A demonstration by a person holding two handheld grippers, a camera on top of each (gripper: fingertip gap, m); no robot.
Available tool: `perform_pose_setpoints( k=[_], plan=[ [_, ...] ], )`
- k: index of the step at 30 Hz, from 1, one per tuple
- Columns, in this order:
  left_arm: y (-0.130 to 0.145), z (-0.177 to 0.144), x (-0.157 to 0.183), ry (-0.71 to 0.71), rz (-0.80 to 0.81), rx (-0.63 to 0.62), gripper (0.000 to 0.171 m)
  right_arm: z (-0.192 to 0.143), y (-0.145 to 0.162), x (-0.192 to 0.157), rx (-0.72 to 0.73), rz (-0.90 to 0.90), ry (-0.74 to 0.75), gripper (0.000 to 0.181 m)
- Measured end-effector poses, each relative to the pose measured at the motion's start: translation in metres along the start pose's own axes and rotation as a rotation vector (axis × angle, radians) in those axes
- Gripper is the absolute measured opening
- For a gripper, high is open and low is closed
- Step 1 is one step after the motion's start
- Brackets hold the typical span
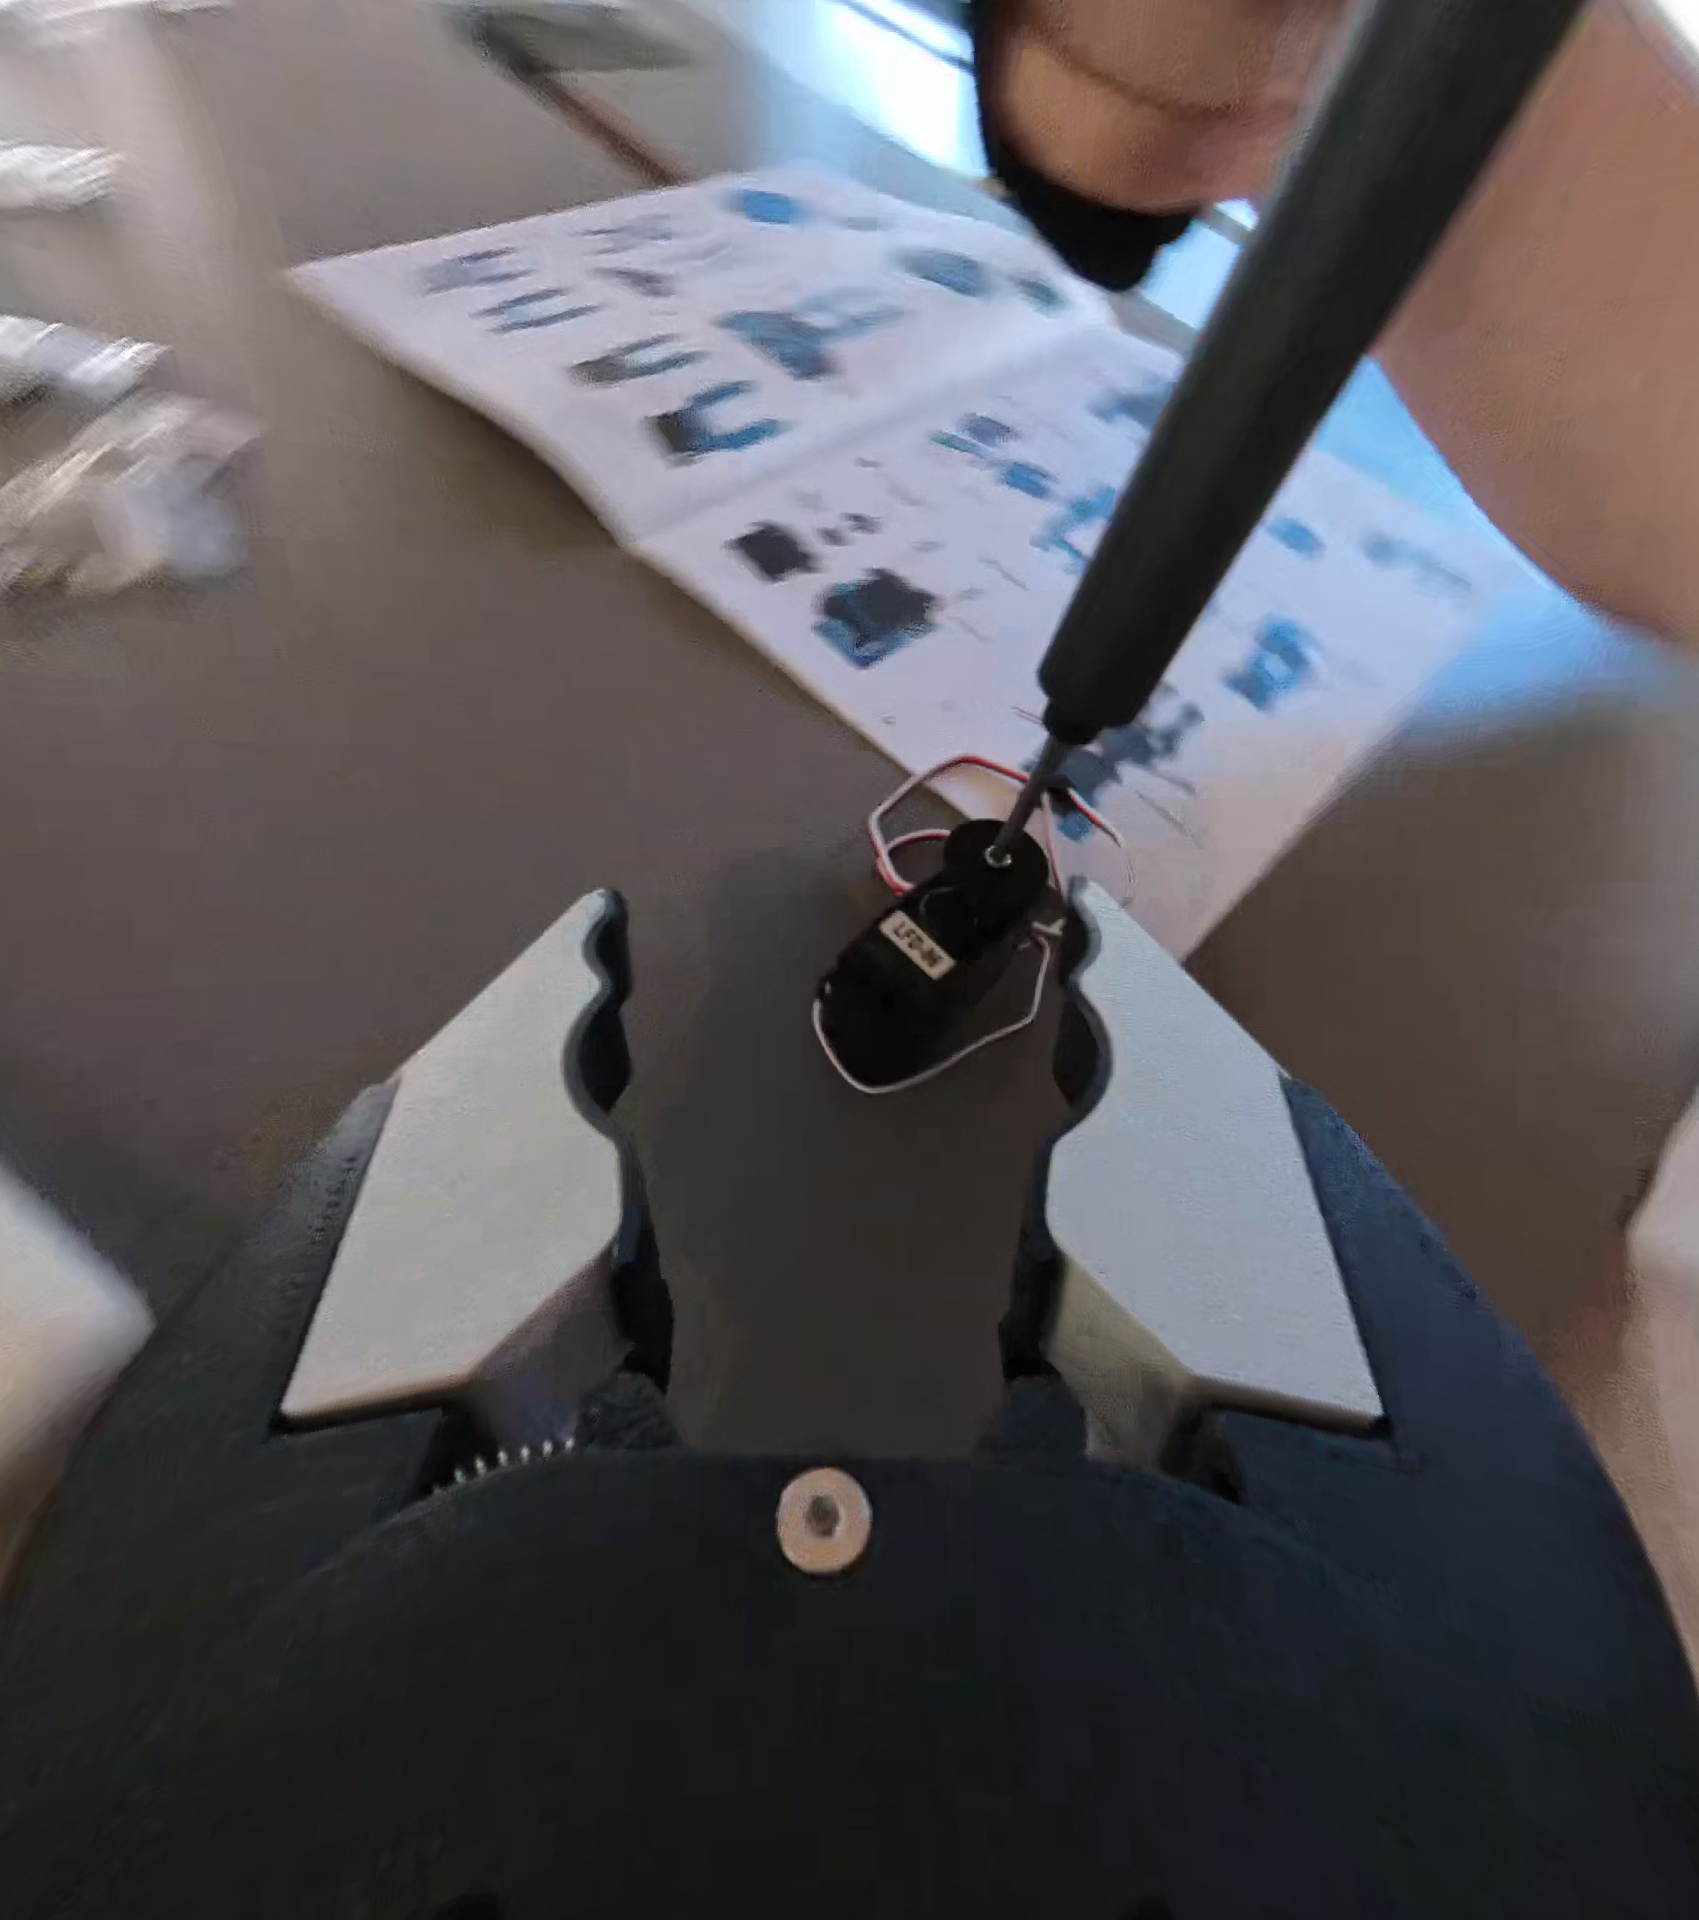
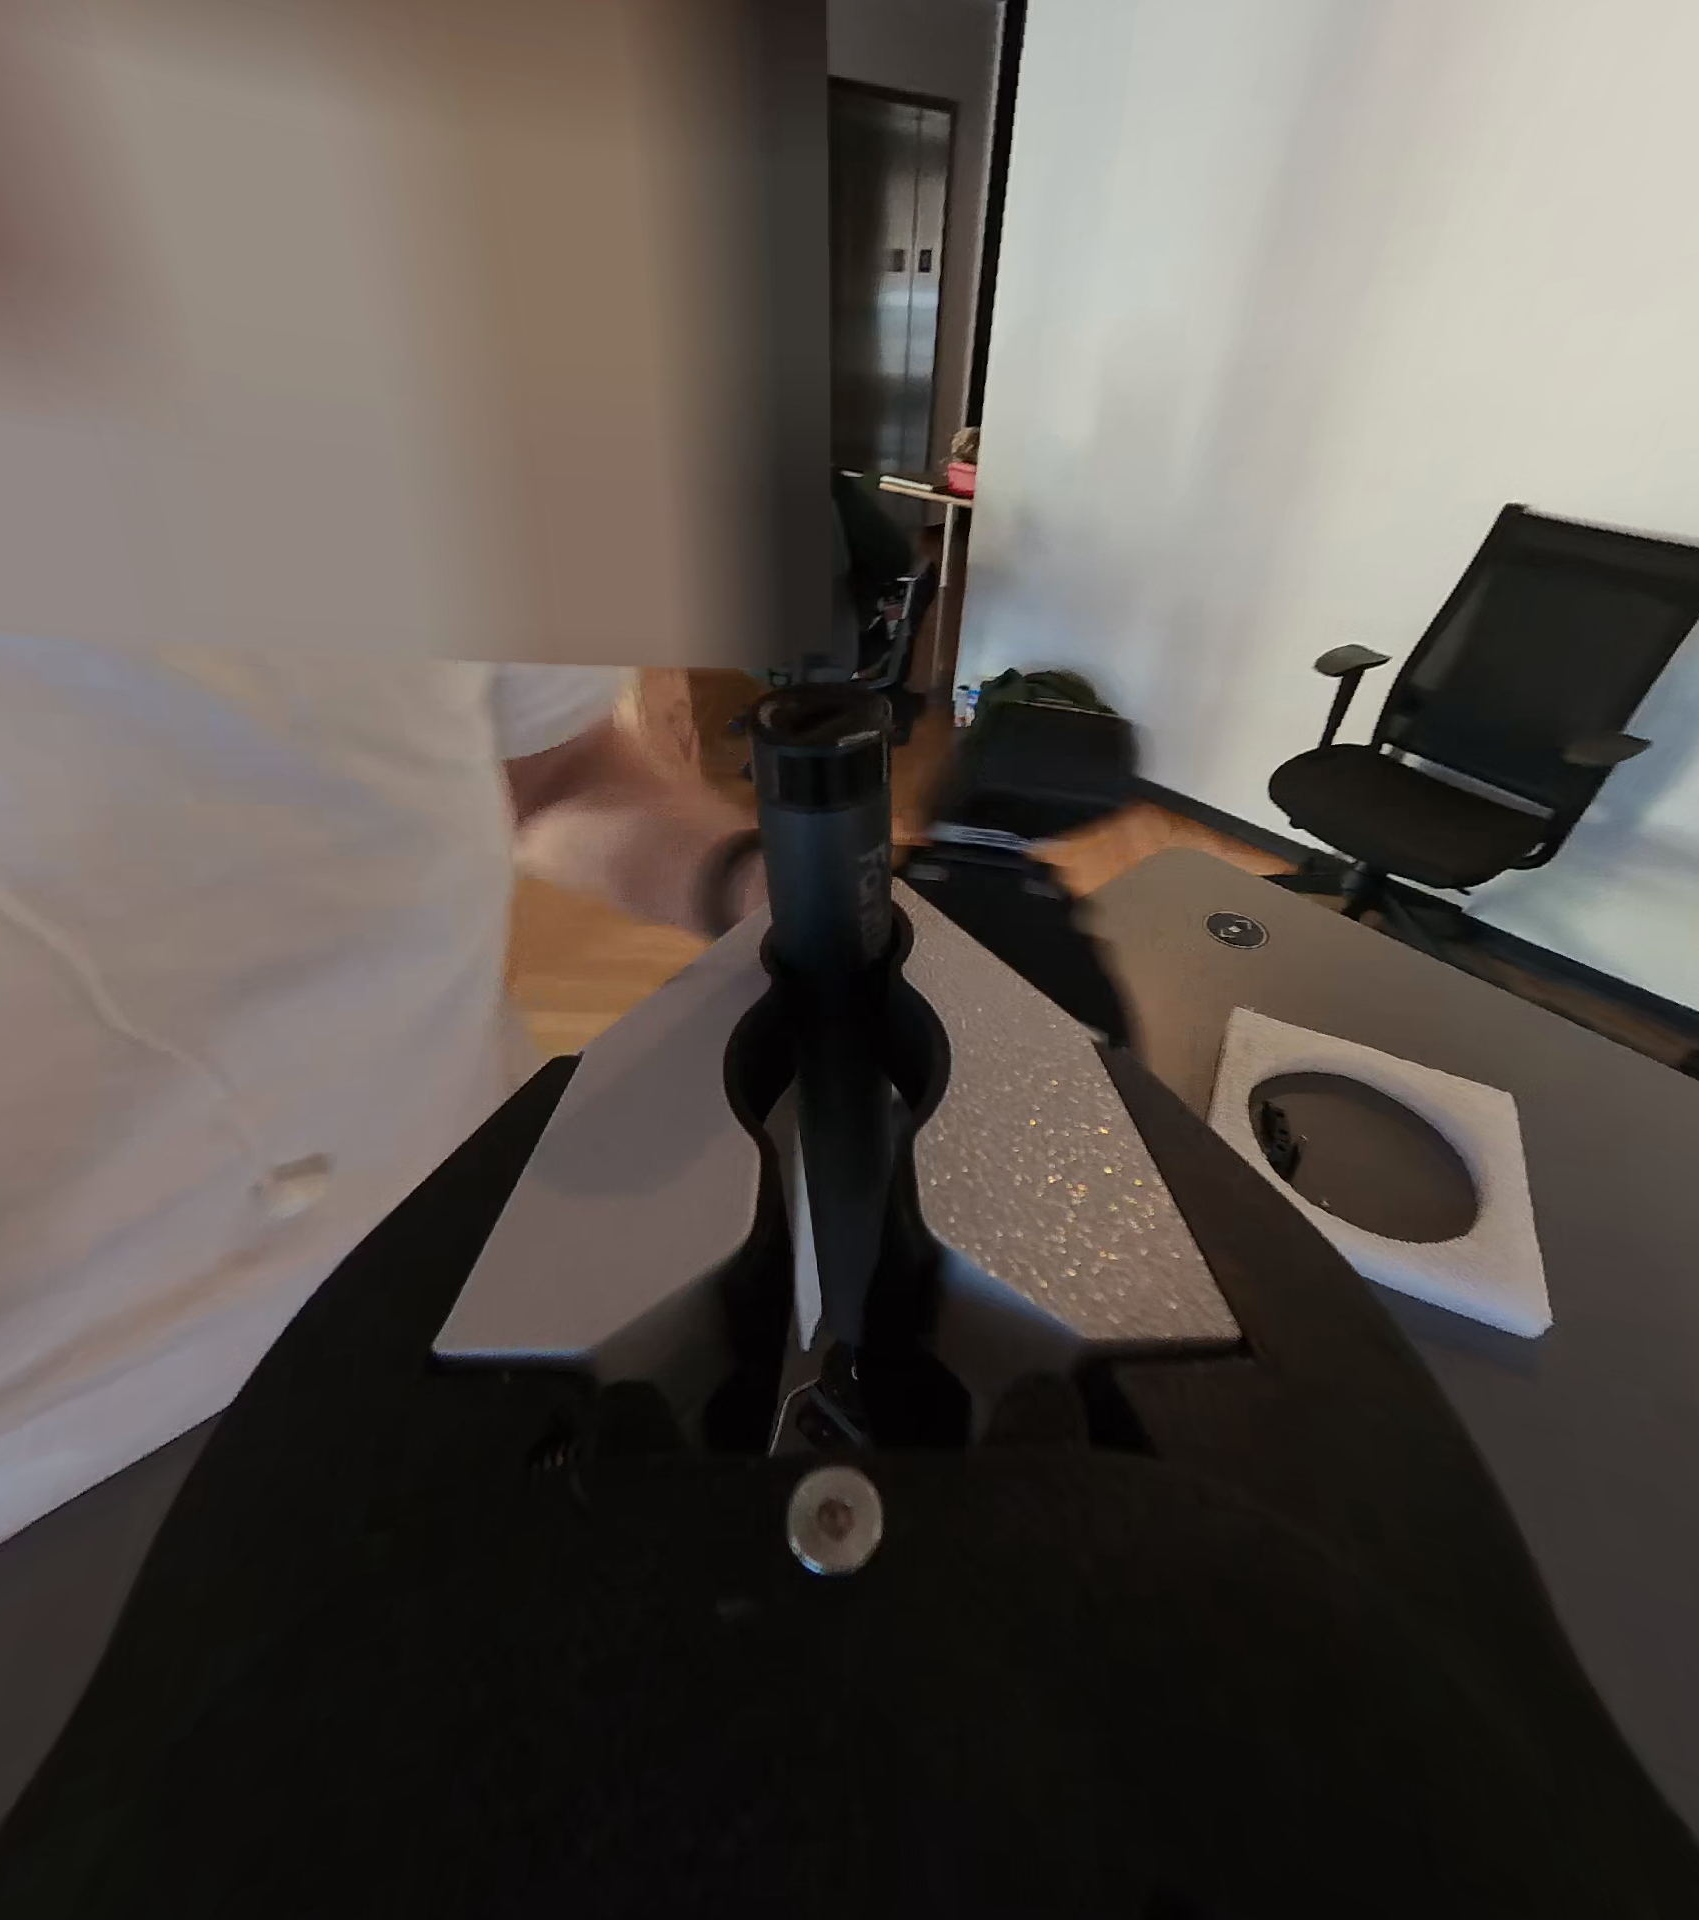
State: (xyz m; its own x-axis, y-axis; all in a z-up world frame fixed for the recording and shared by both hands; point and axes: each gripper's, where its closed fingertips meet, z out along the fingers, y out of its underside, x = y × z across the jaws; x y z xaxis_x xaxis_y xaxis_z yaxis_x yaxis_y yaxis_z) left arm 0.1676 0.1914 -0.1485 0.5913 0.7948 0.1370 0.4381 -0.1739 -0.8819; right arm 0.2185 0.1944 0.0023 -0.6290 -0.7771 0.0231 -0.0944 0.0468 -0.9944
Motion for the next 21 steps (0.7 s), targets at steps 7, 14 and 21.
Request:
perform_pose_setpoints(
  k=[7,14,21],
  plan=[
    [0.019,-0.006,0.020,-0.547,-0.311,0.095,0.101,-0.004,0.001,-0.002,-0.017,0.001,0.007,0.008],
    [0.031,0.010,0.014,-0.656,-0.417,-0.014,0.084,-0.006,0.003,-0.006,-0.031,-0.019,0.005,0.008],
    [0.019,0.017,0.010,-0.620,-0.301,-0.065,0.072,-0.006,0.003,-0.003,-0.035,-0.016,0.014,0.008]
  ],
)
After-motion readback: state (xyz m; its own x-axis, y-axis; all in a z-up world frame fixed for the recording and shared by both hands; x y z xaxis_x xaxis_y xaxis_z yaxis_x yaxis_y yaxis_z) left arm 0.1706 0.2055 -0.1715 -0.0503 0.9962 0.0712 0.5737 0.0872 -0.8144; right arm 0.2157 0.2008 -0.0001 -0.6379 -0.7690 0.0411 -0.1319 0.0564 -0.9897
